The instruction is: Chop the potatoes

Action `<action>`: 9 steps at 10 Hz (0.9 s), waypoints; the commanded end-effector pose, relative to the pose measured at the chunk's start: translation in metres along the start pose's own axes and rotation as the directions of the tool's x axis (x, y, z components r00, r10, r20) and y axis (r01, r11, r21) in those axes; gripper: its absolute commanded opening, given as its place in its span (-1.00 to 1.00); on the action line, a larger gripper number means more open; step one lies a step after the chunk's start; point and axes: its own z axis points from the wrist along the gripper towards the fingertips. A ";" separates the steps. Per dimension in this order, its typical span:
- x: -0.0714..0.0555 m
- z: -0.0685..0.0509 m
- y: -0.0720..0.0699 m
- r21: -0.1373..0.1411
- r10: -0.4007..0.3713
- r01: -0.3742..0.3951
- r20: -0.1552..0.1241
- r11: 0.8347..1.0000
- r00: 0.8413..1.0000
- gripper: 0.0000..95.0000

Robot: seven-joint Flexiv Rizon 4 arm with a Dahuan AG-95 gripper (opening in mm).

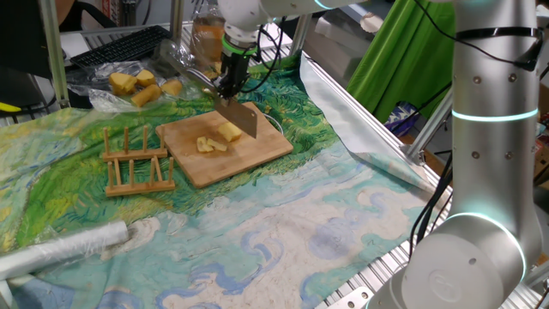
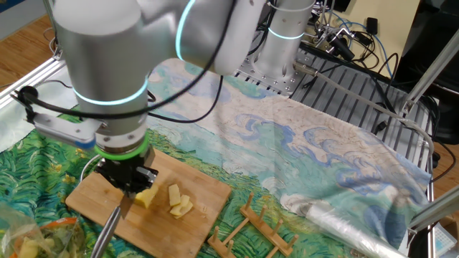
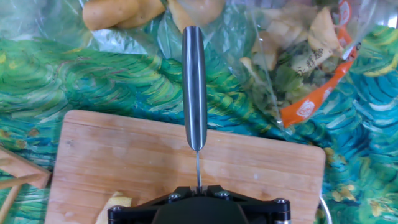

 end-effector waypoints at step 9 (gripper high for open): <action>0.000 0.027 -0.012 -0.002 -0.002 0.002 0.029 1.000 1.000 -1.00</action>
